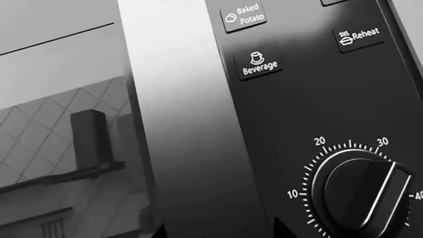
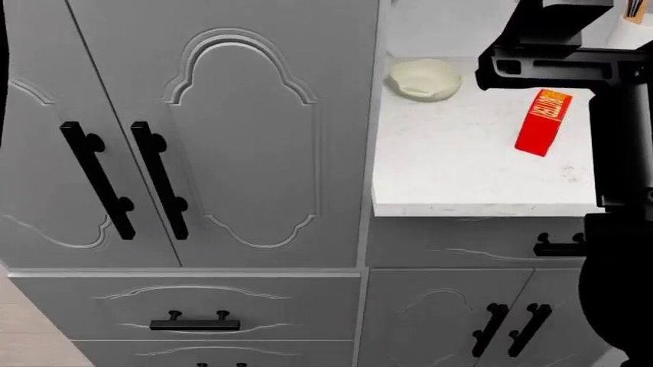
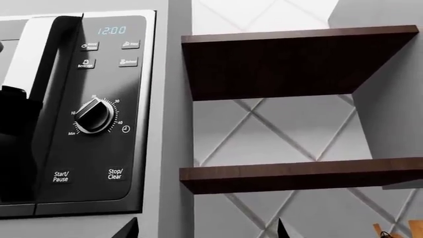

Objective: Open the microwave door

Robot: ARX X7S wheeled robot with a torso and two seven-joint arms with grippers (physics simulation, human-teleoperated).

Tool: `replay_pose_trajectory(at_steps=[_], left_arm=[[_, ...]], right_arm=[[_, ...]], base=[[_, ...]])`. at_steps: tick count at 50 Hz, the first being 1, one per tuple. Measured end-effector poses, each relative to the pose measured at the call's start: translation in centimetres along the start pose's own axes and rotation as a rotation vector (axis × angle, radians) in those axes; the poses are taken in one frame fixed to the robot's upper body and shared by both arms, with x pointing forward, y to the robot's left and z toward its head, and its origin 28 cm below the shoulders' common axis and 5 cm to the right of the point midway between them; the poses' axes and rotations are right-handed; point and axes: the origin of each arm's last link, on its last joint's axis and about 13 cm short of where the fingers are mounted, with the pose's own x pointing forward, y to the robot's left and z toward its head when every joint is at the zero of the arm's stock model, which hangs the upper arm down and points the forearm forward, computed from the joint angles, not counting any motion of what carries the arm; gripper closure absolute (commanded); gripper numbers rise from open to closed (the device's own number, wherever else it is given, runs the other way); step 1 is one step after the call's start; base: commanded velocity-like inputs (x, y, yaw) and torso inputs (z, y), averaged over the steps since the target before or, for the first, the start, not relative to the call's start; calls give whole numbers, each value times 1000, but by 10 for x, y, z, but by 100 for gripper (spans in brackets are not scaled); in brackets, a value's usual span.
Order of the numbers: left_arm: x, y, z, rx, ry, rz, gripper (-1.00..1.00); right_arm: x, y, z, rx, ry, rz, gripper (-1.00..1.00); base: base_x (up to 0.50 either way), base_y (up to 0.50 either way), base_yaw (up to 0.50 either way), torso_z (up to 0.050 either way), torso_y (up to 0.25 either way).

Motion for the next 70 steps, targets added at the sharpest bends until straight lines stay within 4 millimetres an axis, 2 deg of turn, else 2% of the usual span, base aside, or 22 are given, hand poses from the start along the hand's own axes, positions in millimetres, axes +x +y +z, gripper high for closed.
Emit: replay_pose_trajectory(at_steps=[12,39,40,60,70], left_arm=[[-23,8,7,-47,-35,-19,100],[-99,25,30,-59,-117,23,100],[-101,25,31,-60,-119,25,-100],[-135,29,39,-103,-195,-1,-100],[-152,31,33,-147,-209,-15,-100]], right_arm=[[0,0,2,0,-4,0,-100],[-1,0,4,4,-14,-1,-100],[-1,0,4,4,-14,-1,-100],[-1,1,4,3,-11,0,-100],[-1,2,5,2,-11,3,-100]], base=[[0,0,0,0,0],[0,0,-1,0,3],[-11,-3,-3,0,0],[0,0,0,0,1],[0,0,0,0,0]])
